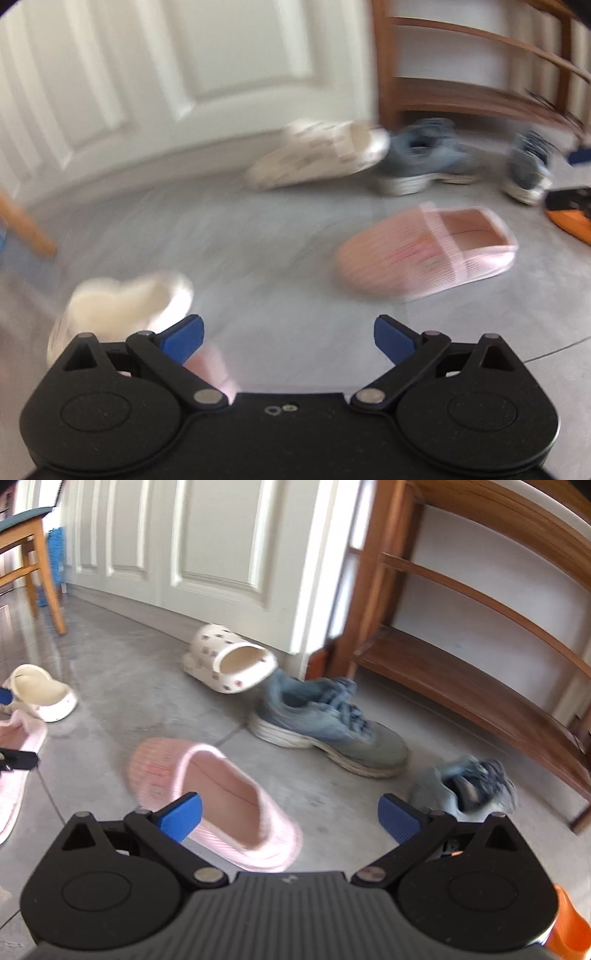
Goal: Organize scattered shoes
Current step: 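Lower the left tool onto a pink slipper and close on its heel, then lift and carry the pink slipper with the left tool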
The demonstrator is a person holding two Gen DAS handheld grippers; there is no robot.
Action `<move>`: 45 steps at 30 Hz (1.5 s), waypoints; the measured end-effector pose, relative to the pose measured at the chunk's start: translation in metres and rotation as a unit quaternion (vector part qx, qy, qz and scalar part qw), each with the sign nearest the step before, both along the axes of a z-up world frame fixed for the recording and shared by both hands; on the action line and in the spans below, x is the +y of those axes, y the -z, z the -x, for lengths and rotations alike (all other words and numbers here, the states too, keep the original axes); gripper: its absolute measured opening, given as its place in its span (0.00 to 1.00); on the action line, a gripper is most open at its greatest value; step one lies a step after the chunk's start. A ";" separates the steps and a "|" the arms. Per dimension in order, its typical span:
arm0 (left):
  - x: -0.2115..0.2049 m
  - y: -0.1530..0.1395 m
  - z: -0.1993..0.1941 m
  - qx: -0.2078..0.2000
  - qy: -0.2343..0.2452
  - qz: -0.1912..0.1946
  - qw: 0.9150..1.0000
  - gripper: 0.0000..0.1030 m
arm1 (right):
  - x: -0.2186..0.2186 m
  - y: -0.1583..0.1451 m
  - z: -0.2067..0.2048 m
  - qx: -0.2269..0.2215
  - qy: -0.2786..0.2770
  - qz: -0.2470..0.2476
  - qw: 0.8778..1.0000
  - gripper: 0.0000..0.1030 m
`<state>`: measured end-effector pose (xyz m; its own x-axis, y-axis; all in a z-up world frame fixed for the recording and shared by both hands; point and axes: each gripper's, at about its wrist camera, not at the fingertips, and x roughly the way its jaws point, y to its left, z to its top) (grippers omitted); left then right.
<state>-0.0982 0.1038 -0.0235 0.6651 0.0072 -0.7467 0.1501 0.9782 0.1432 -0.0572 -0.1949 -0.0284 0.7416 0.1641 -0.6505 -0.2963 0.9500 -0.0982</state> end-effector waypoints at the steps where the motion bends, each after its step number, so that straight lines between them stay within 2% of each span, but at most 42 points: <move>1: 0.010 0.003 0.003 0.002 -0.009 -0.002 1.000 0.95 | 0.005 0.003 0.000 0.004 -0.006 0.002 1.000 1.00; 4: 0.032 0.012 0.004 0.016 -0.026 -0.008 0.999 0.95 | 0.017 0.014 -0.003 0.025 -0.018 0.003 1.000 1.00; 8: 0.037 0.027 -0.012 0.048 -0.002 0.001 0.999 0.95 | 0.025 0.019 -0.004 0.038 -0.025 -0.004 0.999 1.00; 14: 0.035 0.055 -0.038 0.105 0.010 0.041 0.994 0.92 | 0.028 0.014 -0.001 0.039 -0.040 -0.012 0.998 1.00; 15: 0.035 0.059 -0.039 0.113 0.013 0.043 0.993 0.86 | 0.027 0.012 0.002 0.037 -0.046 -0.012 0.998 1.00; 16: 0.035 0.063 -0.041 0.121 0.015 0.042 0.992 0.63 | 0.027 0.011 0.004 0.035 -0.052 -0.011 0.998 1.00; 17: 0.034 0.067 -0.041 0.126 0.015 0.033 0.991 0.25 | 0.026 0.009 0.007 0.033 -0.056 -0.011 0.998 1.00; 19: 0.033 0.073 -0.040 0.136 0.013 0.023 0.990 0.24 | 0.024 0.008 0.011 0.033 -0.064 -0.014 0.997 1.00; 23: 0.036 0.066 -0.037 0.138 0.003 0.049 0.989 0.16 | 0.020 0.008 0.010 0.043 -0.071 -0.039 0.996 1.00; 25: 0.034 0.062 -0.033 0.133 0.016 0.062 0.989 0.12 | 0.020 0.007 0.009 0.038 -0.066 -0.039 0.996 1.00; 29: 0.017 0.047 -0.024 0.128 0.075 0.109 0.983 0.11 | 0.015 0.003 0.008 0.028 -0.056 -0.049 0.997 1.00; 33: -0.028 0.031 -0.008 0.133 0.196 0.148 0.960 0.11 | 0.004 0.000 0.008 0.027 -0.040 -0.058 0.997 1.00; 36: -0.068 0.027 0.007 0.144 0.286 0.153 0.935 0.11 | -0.006 -0.002 0.010 0.028 -0.025 -0.061 0.997 1.00; 39: -0.113 0.033 0.023 0.173 0.363 0.156 0.902 0.13 | -0.018 -0.004 0.013 0.028 -0.008 -0.061 0.998 1.00; 41: -0.131 0.036 0.030 0.172 0.386 0.141 0.896 0.24 | -0.025 -0.005 0.016 0.028 0.002 -0.060 0.998 1.00; 42: -0.137 0.036 0.033 0.167 0.394 0.130 0.894 0.23 | -0.028 -0.006 0.018 0.028 0.006 -0.060 0.998 1.00; 43: -0.141 0.035 0.034 0.160 0.400 0.120 0.894 0.23 | -0.031 -0.005 0.019 0.029 0.011 -0.061 0.998 1.00; 45: -0.139 0.027 0.031 0.140 0.397 0.105 0.901 0.32 | -0.040 -0.004 0.024 0.031 0.020 -0.063 0.997 1.00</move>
<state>-0.1296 -0.0355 -0.0509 0.1838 -0.5493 -0.8151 0.8156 0.5481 -0.1855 -0.0808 -0.2346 -0.0244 0.7088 0.2187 -0.6707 -0.2597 0.9648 0.0402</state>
